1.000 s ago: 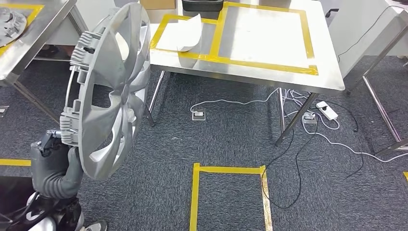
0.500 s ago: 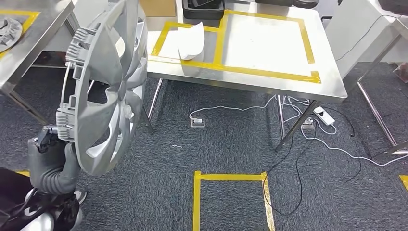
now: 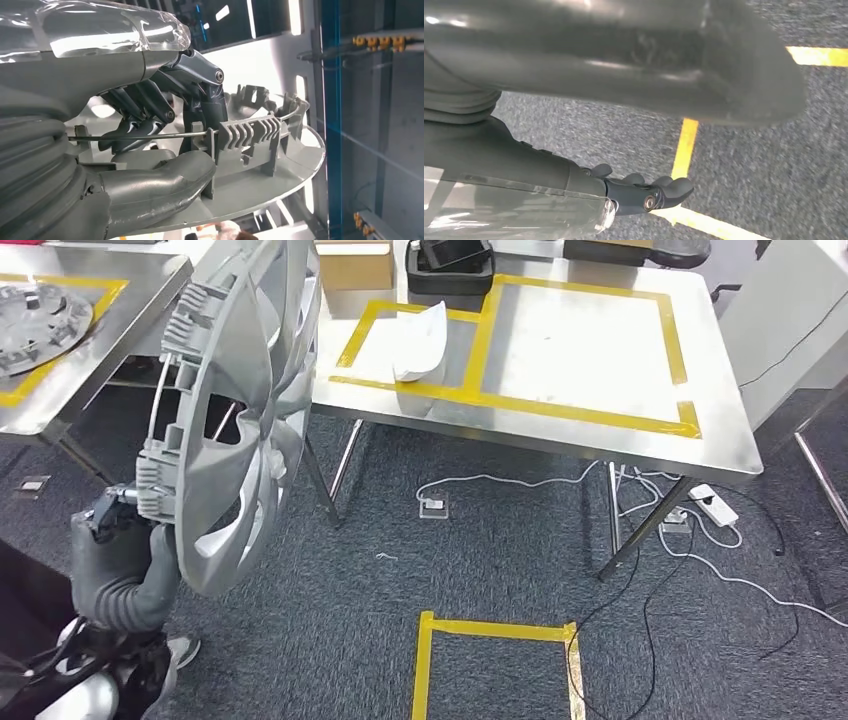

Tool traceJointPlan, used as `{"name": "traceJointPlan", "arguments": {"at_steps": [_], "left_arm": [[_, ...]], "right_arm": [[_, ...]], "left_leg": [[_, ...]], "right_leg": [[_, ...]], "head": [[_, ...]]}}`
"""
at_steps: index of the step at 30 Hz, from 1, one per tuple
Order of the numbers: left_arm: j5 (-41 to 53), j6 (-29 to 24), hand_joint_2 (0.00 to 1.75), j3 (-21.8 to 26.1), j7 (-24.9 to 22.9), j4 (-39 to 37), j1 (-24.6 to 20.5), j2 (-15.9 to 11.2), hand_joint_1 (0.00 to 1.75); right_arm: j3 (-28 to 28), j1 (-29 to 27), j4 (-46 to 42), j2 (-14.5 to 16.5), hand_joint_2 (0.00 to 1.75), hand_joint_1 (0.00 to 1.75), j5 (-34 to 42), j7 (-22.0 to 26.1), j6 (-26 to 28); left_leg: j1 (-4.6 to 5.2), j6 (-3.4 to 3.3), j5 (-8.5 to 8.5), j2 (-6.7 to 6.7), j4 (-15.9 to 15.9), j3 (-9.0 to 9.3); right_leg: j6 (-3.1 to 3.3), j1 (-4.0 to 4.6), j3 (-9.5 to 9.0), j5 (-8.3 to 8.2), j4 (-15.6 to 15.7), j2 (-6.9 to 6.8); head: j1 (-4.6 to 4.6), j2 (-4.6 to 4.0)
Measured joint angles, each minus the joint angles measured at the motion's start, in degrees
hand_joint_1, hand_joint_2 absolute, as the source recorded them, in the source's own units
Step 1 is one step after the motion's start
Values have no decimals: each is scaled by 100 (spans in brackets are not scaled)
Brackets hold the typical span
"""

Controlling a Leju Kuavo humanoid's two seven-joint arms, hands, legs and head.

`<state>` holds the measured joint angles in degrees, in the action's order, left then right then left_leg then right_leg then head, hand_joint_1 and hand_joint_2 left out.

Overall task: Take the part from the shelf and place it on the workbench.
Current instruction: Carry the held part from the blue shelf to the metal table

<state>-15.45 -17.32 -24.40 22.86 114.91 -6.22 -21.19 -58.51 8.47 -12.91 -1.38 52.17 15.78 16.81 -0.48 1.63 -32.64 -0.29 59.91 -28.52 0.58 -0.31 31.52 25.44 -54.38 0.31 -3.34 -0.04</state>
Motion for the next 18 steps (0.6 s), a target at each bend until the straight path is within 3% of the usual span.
{"name": "traceJointPlan", "arguments": {"at_steps": [3,4,5,8,10,13,14,16,18], "left_arm": [[13,-4,175,-1,-20,31,31,-22,175],[22,-9,175,-1,-31,35,47,-26,175],[33,-16,175,-1,-43,40,61,-29,175],[77,-51,175,-4,-46,58,99,-33,175],[118,-73,175,-18,17,61,129,-30,175],[140,-79,175,-31,179,51,158,-20,175],[140,-79,175,-32,215,47,163,-13,175],[140,-80,175,-31,252,43,174,1,175],[140,-79,175,-31,262,26,198,15,175]], "right_arm": [[0,-13,-1,16,0,0,-1,0,-7],[0,-28,-1,22,0,0,-1,1,-11],[0,-41,-1,31,0,0,1,4,-16],[1,-61,0,45,0,0,18,53,-36],[2,-68,2,45,0,0,32,80,-62],[4,-97,7,10,0,0,55,85,-85],[5,-97,7,-10,0,0,57,90,-86],[8,-77,7,-56,0,0,60,99,-86],[13,-61,7,-91,0,0,70,104,-85]], "left_leg": [[1,26,-443,29,1058,-712],[4,17,-447,30,1198,-873],[11,-6,-321,30,1116,-923],[88,-165,445,33,75,-637],[147,-267,632,16,-335,-508],[132,-345,644,-13,-430,-395],[115,-363,630,-13,-448,-338],[90,-391,580,-7,-474,-243],[75,-396,500,-10,-474,-167]], "right_leg": [[46,20,-54,77,1,3],[52,33,-87,112,0,6],[57,50,-138,153,0,10],[52,97,-329,291,8,28],[6,106,-399,362,10,38],[-79,112,-443,397,-97,33],[-110,107,-383,428,-241,29],[-189,76,-34,622,-841,15],[-259,41,463,902,-1546,6]], "head": [[117,0],[156,0],[196,0],[277,0],[300,0],[317,0],[306,0],[267,0],[202,0]]}}
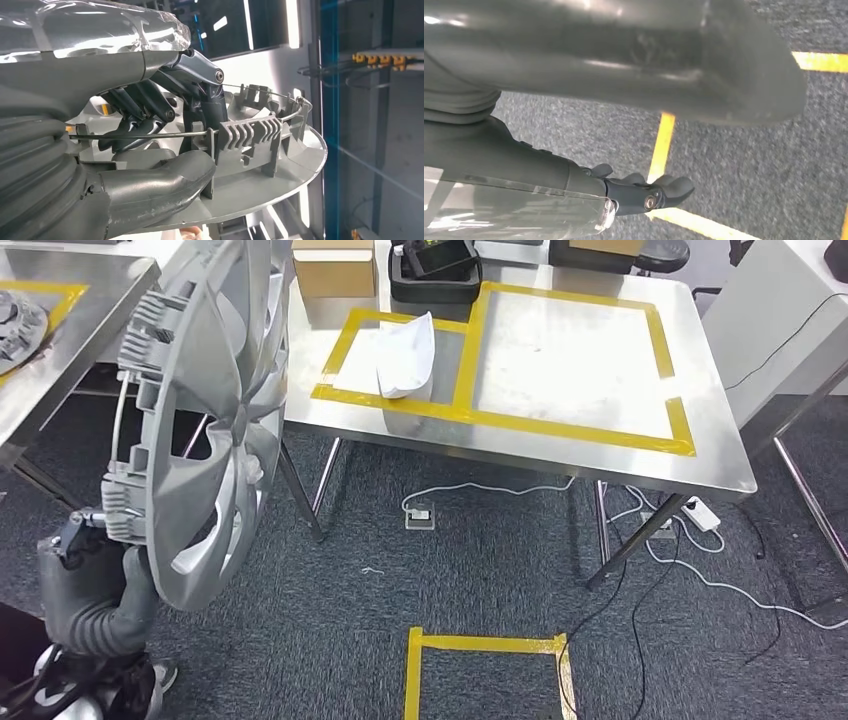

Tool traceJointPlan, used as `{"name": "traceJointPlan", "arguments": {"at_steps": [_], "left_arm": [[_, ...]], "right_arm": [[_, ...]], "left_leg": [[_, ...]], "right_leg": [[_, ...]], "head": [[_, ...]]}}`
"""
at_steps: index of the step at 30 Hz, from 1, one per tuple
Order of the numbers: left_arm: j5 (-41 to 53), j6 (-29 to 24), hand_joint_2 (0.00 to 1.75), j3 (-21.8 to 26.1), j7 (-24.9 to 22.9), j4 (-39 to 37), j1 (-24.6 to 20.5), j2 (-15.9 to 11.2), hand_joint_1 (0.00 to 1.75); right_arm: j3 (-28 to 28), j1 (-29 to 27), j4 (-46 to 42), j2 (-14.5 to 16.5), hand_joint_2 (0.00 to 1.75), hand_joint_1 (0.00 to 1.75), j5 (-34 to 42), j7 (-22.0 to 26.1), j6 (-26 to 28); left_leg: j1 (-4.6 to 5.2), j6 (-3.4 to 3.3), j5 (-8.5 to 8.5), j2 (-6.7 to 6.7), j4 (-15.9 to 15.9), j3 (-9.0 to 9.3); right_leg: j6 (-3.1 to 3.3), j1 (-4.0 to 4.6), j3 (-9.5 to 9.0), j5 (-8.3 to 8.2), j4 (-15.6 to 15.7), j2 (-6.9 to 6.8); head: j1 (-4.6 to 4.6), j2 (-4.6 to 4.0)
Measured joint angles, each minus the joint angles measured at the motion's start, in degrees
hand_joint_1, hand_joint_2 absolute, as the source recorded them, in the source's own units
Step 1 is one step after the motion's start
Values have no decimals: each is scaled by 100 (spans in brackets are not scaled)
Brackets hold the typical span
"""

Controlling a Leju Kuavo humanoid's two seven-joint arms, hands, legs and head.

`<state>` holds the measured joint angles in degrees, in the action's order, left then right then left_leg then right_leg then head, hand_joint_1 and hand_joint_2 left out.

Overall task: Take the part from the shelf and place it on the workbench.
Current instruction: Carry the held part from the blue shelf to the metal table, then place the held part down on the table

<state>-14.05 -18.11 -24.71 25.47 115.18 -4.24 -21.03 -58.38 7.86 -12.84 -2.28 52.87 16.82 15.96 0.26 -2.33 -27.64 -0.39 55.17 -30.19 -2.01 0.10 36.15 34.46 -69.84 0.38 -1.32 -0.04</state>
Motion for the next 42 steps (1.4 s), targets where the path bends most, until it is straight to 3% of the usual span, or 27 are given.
{"name": "traceJointPlan", "arguments": {"at_steps": [1,2,3,5,7,11,13,15,16,17,18,19,21,22,23,26,27,28,30,31,32,33,35,37,39,42], "left_arm": [[0,0,175,-1,1,-13,17,8,175],[0,1,175,-1,2,-27,36,15,175],[0,0,175,-1,2,-41,51,20,175],[-1,1,175,-1,2,-64,68,26,175],[-1,0,175,-1,5,-77,76,35,175],[-3,2,175,1,21,-86,92,59,175],[-7,3,175,2,27,-95,99,66,175],[-14,4,175,3,34,-114,106,71,175],[-20,4,175,3,37,-124,108,74,175],[-26,4,175,4,40,-134,109,75,175],[-34,4,175,4,42,-144,110,77,175],[-46,4,175,4,43,-155,112,79,175],[-75,4,175,4,52,-180,123,84,175],[-92,3,175,4,58,-191,136,87,175],[-103,3,175,6,66,-201,146,90,175],[-120,3,175,8,80,-205,157,103,175],[-121,4,175,7,81,-204,157,109,175],[-122,4,175,7,81,-203,160,116,175],[-125,4,175,7,80,-205,167,125,175],[-125,4,175,6,80,-208,170,129,175],[-125,4,175,6,80,-210,172,135,175],[-125,4,175,6,80,-213,172,141,175],[-126,4,175,5,80,-213,173,155,175],[-127,4,175,5,82,-213,172,162,175],[-127,4,175,6,85,-213,170,168,175],[-128,4,175,7,87,-214,166,183,175]], "right_arm": [[2,-4,1,-12,0,0,7,1,0],[4,-7,2,-20,0,0,13,1,-1],[5,-9,3,-27,0,0,18,1,-1],[6,-8,4,-42,0,0,24,1,-1],[7,3,3,-48,0,0,28,2,-1],[7,21,3,-50,0,0,33,11,-2],[9,34,3,-58,0,0,42,19,-2],[11,34,5,-71,0,0,48,20,-1],[11,25,5,-76,0,0,48,20,-1],[11,17,5,-79,0,0,48,19,-2],[11,13,5,-80,0,0,48,17,-2],[11,15,5,-80,0,0,49,16,-2],[11,25,5,-79,0,0,48,14,-1],[11,29,6,-79,0,0,47,8,-1],[11,28,6,-79,0,0,46,3,-1],[11,26,6,-90,0,0,42,-8,3],[11,32,5,-94,0,0,39,-8,4],[11,40,4,-99,0,0,36,-8,6],[11,48,3,-100,0,0,31,-8,8],[11,43,3,-102,0,0,31,-9,8],[11,34,4,-103,0,0,32,-10,8],[11,25,4,-105,0,0,32,-13,8],[11,20,5,-120,0,0,32,-18,8],[11,33,5,-136,0,0,31,-19,9],[11,46,5,-138,0,0,29,-19,9],[15,40,2,-135,0,0,17,-19,7]], "left_leg": [[-9,8,-46,-8,0,52],[-18,21,-97,-16,-1,117],[-27,36,-150,-23,-4,192],[-33,77,-259,-35,-16,345],[-25,138,-354,-56,-56,439],[-23,278,-412,-48,105,500],[-33,327,-568,7,665,188],[-40,361,-880,31,1395,-346],[-41,374,-1019,33,1601,-558],[-41,373,-1054,35,1613,-683],[-39,359,-951,34,1447,-719],[-35,334,-691,24,1127,-683],[-16,260,2,-56,424,-587],[0,226,245,-99,214,-558],[15,196,362,-132,124,-552],[-3,123,358,-98,73,-480],[-22,96,345,-69,50,-447],[-35,72,325,-36,33,-412],[-34,40,262,16,31,-361],[-33,38,228,34,32,-330],[-31,41,192,46,32,-292],[-29,47,155,56,32,-244],[-22,69,75,86,28,-130],[0,113,4,118,30,-55],[11,162,-31,155,28,-36],[-8,251,-181,146,157,-83]], "right_leg": [[-21,-7,167,62,-163,-2],[-30,-10,244,13,-133,-5],[-29,-9,221,-158,94,-7],[6,-6,17,-711,874,-21],[81,7,-137,-977,1384,-37],[259,-1,-301,-971,1511,-17],[314,-9,-413,-926,1527,-11],[336,-6,-492,-847,1531,1],[336,-6,-541,-803,1532,9],[333,-5,-606,-753,1532,22],[326,-5,-682,-699,1531,39],[317,-4,-766,-642,1533,57],[283,-9,-878,-540,1537,104],[254,-12,-898,-497,1539,127],[220,-18,-903,-465,1549,150],[115,-18,-928,-359,1549,155],[83,-16,-874,-267,1413,120],[51,-18,-736,-120,1132,74],[-3,-34,-267,203,311,19],[-18,-42,-43,273,-26,11],[-24,-46,90,221,-164,5],[-18,-48,115,47,-74,-2],[40,-33,-113,-515,669,-50],[120,2,-366,-844,1332,-116],[170,29,-429,-849,1491,-123],[234,-4,-456,-854,1555,-71]], "head": [[-29,0],[-63,0],[-92,0],[-150,0],[-183,0],[-150,0],[-83,0],[-15,0],[8,0],[32,0],[57,0],[83,0],[125,0],[142,0],[151,0],[162,0],[144,0],[111,0],[37,0],[5,0],[-24,0],[-55,0],[-119,0],[-160,0],[-157,0],[-127,0]]}}
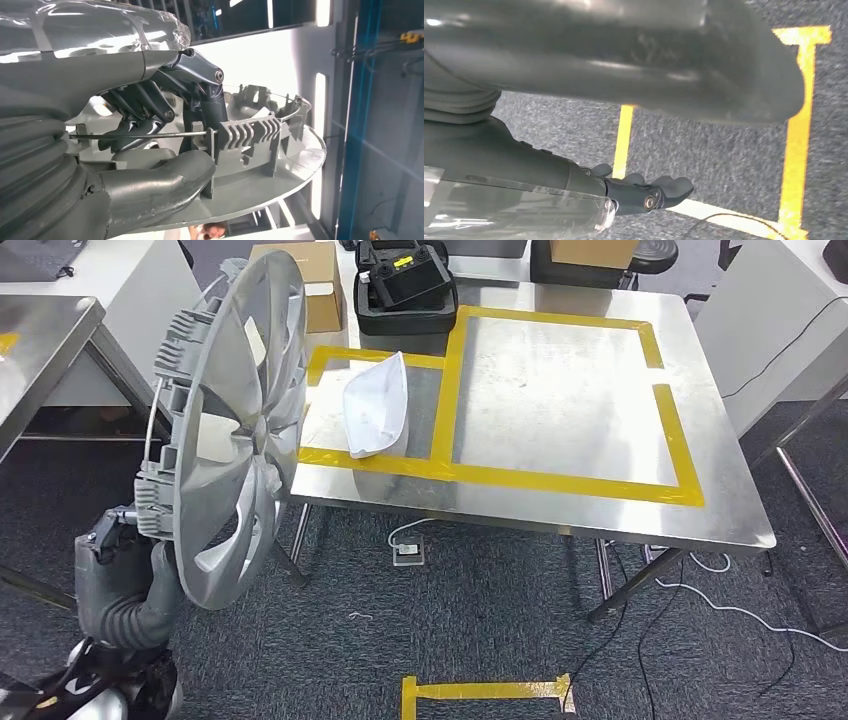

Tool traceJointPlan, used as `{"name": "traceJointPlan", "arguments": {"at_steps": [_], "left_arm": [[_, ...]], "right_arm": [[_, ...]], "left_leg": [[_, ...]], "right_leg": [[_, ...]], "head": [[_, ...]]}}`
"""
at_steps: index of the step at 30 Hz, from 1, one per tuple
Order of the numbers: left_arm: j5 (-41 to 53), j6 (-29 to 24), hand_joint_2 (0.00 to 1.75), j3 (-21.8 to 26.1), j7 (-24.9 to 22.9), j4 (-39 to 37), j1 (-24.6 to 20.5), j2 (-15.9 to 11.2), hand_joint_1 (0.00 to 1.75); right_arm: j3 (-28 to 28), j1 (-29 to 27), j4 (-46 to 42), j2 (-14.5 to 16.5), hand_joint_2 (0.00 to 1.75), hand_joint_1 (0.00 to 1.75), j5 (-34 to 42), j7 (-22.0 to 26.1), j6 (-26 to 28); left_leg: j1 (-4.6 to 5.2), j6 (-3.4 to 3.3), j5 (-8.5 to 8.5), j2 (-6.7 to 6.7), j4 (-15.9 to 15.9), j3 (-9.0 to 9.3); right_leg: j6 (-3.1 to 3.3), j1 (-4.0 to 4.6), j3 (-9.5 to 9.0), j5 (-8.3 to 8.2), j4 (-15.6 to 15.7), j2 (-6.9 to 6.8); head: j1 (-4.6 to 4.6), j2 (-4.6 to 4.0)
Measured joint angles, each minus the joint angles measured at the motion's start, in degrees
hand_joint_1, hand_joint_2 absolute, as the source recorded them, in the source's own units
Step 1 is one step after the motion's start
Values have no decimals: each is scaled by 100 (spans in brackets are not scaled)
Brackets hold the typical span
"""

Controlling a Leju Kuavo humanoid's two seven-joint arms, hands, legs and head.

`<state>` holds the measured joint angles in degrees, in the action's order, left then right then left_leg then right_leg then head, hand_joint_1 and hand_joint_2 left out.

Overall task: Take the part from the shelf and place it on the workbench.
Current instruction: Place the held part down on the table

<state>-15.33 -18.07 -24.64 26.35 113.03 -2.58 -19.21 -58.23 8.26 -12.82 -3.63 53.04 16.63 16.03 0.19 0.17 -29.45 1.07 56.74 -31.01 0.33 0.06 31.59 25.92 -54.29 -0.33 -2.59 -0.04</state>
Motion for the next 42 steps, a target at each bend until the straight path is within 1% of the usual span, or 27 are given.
{"name": "traceJointPlan", "arguments": {"at_steps": [1,3,4,5,6,7,9,10,12,13,15,17,19,20,21,22,24,25,26,28,31,33,35,38,39,40,42], "left_arm": [[0,2,175,0,1,-1,0,3,175],[-1,6,175,-1,4,-2,6,10,175],[-1,8,175,-1,7,-3,11,12,175],[-1,8,175,-1,9,-3,14,15,175],[-1,8,175,-1,11,-3,15,17,175],[-1,8,175,-1,13,-3,16,19,175],[-1,8,175,-1,15,-4,17,20,175],[-1,8,175,-1,16,-5,16,20,175],[1,9,175,-1,21,-6,13,20,175],[1,10,175,-1,23,-4,11,19,175],[1,10,175,1,25,-1,12,21,175],[1,9,175,4,26,1,15,20,175],[15,8,175,6,35,1,22,18,175],[34,6,175,5,45,1,26,19,175],[62,4,175,5,56,1,29,19,175],[91,1,175,4,65,1,32,19,175],[137,-2,175,2,75,1,34,19,175],[162,-4,175,2,76,1,34,20,175],[199,-10,175,2,77,2,35,21,175],[315,-25,175,2,76,3,35,23,175],[439,-28,175,0,74,15,32,20,175],[487,-26,175,-1,73,51,30,13,175],[576,-21,175,-7,63,84,15,11,175],[687,-18,175,-22,43,95,0,16,175],[700,-18,175,-27,39,95,2,19,175],[709,-18,175,-32,36,95,3,22,175],[717,-18,175,-41,27,95,4,24,175]], "right_arm": [[4,0,-2,-1,0,0,-6,0,0],[19,6,-3,-9,0,0,-18,-1,1],[26,8,-3,-14,0,0,-22,-1,0],[32,7,-3,-17,0,0,-27,-3,0],[36,5,-4,-17,0,0,-31,-5,-1],[38,4,-5,-17,0,0,-34,-8,-2],[42,9,-10,-17,0,0,-41,-11,-3],[43,14,-11,-17,0,0,-44,-13,-4],[46,21,-12,-17,0,0,-49,-17,-6],[48,20,-11,-17,0,0,-50,-20,-7],[50,18,-12,-18,0,0,-52,-21,-8],[50,37,-15,-12,0,0,-52,-20,-9],[50,51,-17,-3,0,0,-52,-17,-11],[50,44,-18,-1,0,0,-54,-13,-12],[50,33,-18,-1,0,0,-59,-8,-12],[50,20,-17,-3,0,0,-64,-2,-12],[51,0,-16,-10,0,0,-71,7,-12],[51,-6,-16,-13,0,0,-72,11,-12],[52,-8,-16,-14,0,0,-73,15,-12],[53,-11,-17,-8,0,0,-80,19,-14],[55,-29,-18,21,0,0,-86,20,-17],[58,-24,-17,25,0,0,-89,21,-18],[60,-17,-20,26,0,0,-95,24,-18],[61,-35,-21,28,0,0,-100,25,-23],[61,-42,-20,26,0,0,-101,25,-24],[61,-48,-19,17,0,0,-100,24,-24],[61,-54,-17,2,0,0,-100,24,-23]], "left_leg": [[-11,33,-143,-40,227,-104],[-43,82,-489,-108,973,-486],[-59,100,-595,-117,1331,-692],[-72,113,-591,-119,1527,-829],[-82,120,-465,-121,1505,-863],[-90,121,-242,-131,1262,-788],[-107,104,220,-241,516,-480],[-112,84,328,-299,226,-350],[-100,33,320,-358,-1,-239],[-97,5,301,-332,-46,-220],[-107,-51,298,-266,-104,-176],[-121,-109,288,-173,-142,-126],[-118,-139,260,-96,-145,-98],[-117,-141,242,-71,-145,-79],[-117,-136,219,-55,-145,-50],[-118,-123,193,-46,-145,-12],[-112,-78,130,-41,-144,68],[-102,-50,104,-42,-139,88],[-88,-26,80,-45,-132,90],[-69,-61,42,-54,-112,81],[-30,-138,38,-80,-147,113],[-24,-205,161,-95,-457,298],[-79,-254,287,-78,-876,587],[-167,-145,242,-55,-1022,805],[-202,-85,185,-65,-1003,857],[-247,-22,114,-84,-967,912],[-353,130,-81,-131,-830,1010]], "right_leg": [[21,-15,-14,-4,18,16],[46,-20,-20,7,17,54],[52,-21,-26,17,14,79],[52,-25,-36,32,9,110],[45,-31,-56,52,2,144],[30,-40,-85,78,-5,182],[-19,-53,-147,135,-17,254],[-47,-57,-159,155,-21,288],[-106,-67,-146,164,-13,345],[-135,-74,-140,163,1,373],[-194,-75,-100,247,-82,317],[-240,-67,178,543,-652,175],[-266,-66,621,850,-1484,99],[-269,-67,769,875,-1722,86],[-264,-67,810,776,-1734,77],[-251,-67,742,570,-1519,71],[-212,-60,413,77,-731,67],[-190,-54,269,-59,-403,67],[-169,-52,176,-106,-192,66],[-163,-64,123,-56,-66,63],[-224,-122,93,-65,6,67],[-244,-120,21,-100,129,79],[-254,-103,65,-26,-11,84],[-351,-165,607,307,-1002,76],[-401,-198,748,310,-1214,71],[-458,-235,783,196,-1210,64],[-607,-318,549,-207,-646,33]], "head": [[29,0],[105,0],[131,0],[150,0],[167,0],[187,0],[239,0],[260,0],[272,0],[261,0],[224,0],[152,0],[74,0],[49,0],[22,0],[-8,0],[-66,0],[-87,0],[-100,0],[-81,0],[5,0],[109,0],[172,0],[122,0],[104,0],[90,0],[63,0]]}}
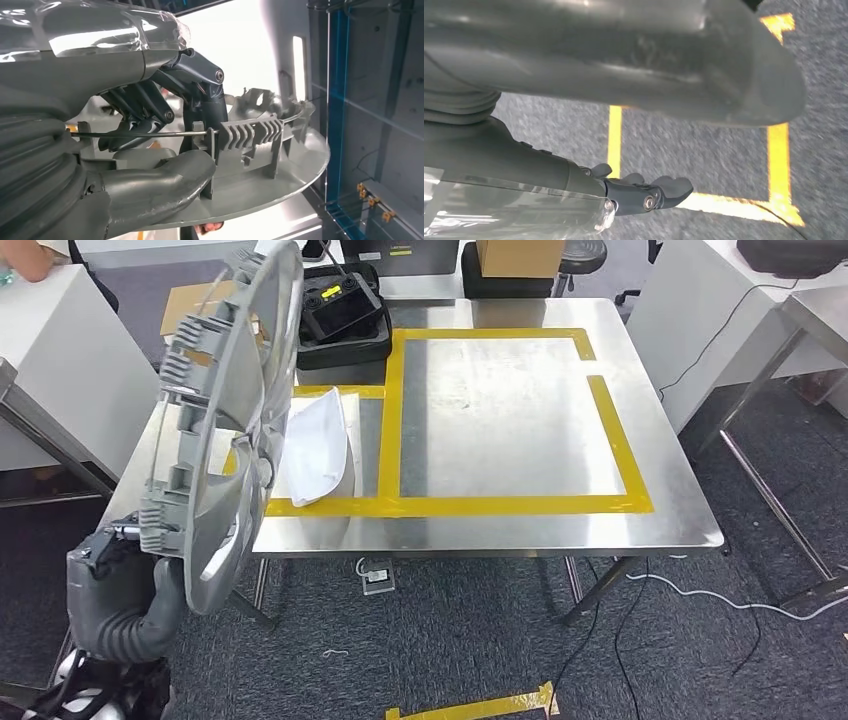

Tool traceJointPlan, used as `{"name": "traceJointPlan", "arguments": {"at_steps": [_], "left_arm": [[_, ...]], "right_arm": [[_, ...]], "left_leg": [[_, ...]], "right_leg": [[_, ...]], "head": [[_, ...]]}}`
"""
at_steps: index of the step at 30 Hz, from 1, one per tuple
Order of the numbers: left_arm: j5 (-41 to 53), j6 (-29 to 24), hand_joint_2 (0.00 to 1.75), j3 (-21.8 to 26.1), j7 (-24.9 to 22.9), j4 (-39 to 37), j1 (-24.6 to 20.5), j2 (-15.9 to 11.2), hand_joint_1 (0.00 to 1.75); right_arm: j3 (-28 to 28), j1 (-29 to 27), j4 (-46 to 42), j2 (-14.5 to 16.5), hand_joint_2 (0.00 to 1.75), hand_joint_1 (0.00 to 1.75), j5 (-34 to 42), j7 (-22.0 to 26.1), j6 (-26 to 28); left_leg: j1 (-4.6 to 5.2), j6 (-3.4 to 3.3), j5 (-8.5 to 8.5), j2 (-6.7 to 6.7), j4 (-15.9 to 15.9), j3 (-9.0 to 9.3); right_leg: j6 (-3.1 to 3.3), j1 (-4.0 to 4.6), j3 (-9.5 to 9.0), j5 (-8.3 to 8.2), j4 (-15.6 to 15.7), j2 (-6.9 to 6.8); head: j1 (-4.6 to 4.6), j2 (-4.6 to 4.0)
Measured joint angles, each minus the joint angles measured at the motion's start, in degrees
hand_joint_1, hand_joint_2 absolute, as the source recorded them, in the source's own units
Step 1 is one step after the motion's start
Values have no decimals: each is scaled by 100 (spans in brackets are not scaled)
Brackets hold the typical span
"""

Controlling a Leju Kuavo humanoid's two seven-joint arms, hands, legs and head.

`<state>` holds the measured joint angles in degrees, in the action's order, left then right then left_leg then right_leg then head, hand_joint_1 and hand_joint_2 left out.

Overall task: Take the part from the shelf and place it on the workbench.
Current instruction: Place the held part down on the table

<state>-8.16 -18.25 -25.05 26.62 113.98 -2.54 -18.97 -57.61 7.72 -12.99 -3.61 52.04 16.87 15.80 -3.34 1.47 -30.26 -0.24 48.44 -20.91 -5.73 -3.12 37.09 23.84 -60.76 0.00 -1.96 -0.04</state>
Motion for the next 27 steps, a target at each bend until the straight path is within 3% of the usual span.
{"name": "traceJointPlan", "arguments": {"at_steps": [1,2,3,4,5,7,9,11,12,13,15,17,18,21,23,24,26,27], "left_arm": [[2,1,175,-4,-4,2,0,-1,175],[3,2,175,-9,-10,7,0,2,175],[7,3,175,-13,-14,14,-1,4,175],[11,5,175,-14,-18,21,-3,6,175],[18,7,175,-17,-26,26,-4,9,175],[33,12,175,-19,-52,43,-13,4,175],[42,15,175,-22,-80,62,-28,2,175],[44,15,175,-26,-93,67,-34,2,175],[44,15,175,-27,-96,66,-34,3,175],[44,15,175,-27,-97,66,-34,3,175],[44,15,175,-28,-104,66,-33,3,175],[44,16,175,-29,-114,64,-30,2,175],[44,17,175,-30,-117,65,-35,1,175],[44,17,175,-33,-117,81,-62,1,175],[45,17,175,-36,-116,104,-66,0,175],[46,17,175,-39,-118,113,-64,-1,175],[46,17,175,-48,-120,120,-58,-2,175],[46,17,175,-54,-122,122,-50,-1,175]], "right_arm": [[0,0,-2,9,0,0,-1,0,-3],[1,8,-3,15,0,0,-2,1,-5],[1,16,-4,21,0,0,-2,-1,-8],[2,23,-5,27,0,0,-2,-3,-11],[3,31,-2,16,0,0,-2,-4,-12],[4,32,-3,7,0,0,-2,-5,-14],[4,38,-4,-1,0,0,-2,-3,-16],[4,35,-2,-3,0,0,2,-3,-22],[4,23,-2,-3,0,0,5,-8,-25],[4,11,-1,-3,0,0,8,-14,-27],[4,-2,-1,-3,0,0,12,-25,-28],[4,12,-1,-4,0,0,11,-26,-28],[5,21,-1,-3,0,0,10,-26,-28],[7,37,-2,2,0,0,4,-26,-25],[7,49,-3,12,0,0,-3,-26,-19],[7,57,-4,18,0,0,-10,-26,-16],[6,58,-4,26,0,0,-28,-26,-12],[5,46,-4,30,0,0,-36,-26,-11]], "left_leg": [[-33,84,-110,-26,87,21],[-47,156,-204,-50,173,21],[-47,208,-271,-70,226,15],[-43,234,-303,-87,246,18],[-50,242,-317,-95,245,37],[-72,228,-378,-46,370,26],[-43,189,-606,21,1046,-348],[27,136,-837,36,2027,-1049],[57,99,-805,36,2334,-1352],[86,51,-635,35,2420,-1557],[144,-62,38,29,1938,-1627],[207,-148,544,16,1314,-1486],[233,-170,596,14,1080,-1391],[264,-208,415,10,711,-1148],[262,-262,381,9,633,-1031],[268,-294,362,15,617,-984],[308,-352,316,22,615,-938],[334,-374,290,19,615,-918]], "right_leg": [[-56,-19,-142,-90,286,-7],[-41,-27,-232,-91,455,-7],[20,-17,-261,2,484,-1],[130,-1,-246,93,441,9],[242,9,-248,150,407,16],[374,36,-331,240,414,26],[460,63,-472,301,488,39],[504,103,-615,368,562,61],[516,125,-695,418,585,78],[521,144,-787,479,598,99],[515,168,-1011,617,623,146],[472,183,-1215,727,694,200],[439,185,-1280,759,746,221],[327,165,-1375,728,835,216],[285,157,-1288,797,597,140],[272,158,-1119,930,289,100],[259,171,-589,1265,-538,49],[266,182,-345,1355,-846,41]], "head": [[-41,0],[-88,0],[-96,0],[-81,0],[-27,0],[105,0],[208,0],[298,0],[337,0],[366,0],[418,0],[459,0],[477,0],[451,0],[374,0],[331,0],[246,0],[208,0]]}}
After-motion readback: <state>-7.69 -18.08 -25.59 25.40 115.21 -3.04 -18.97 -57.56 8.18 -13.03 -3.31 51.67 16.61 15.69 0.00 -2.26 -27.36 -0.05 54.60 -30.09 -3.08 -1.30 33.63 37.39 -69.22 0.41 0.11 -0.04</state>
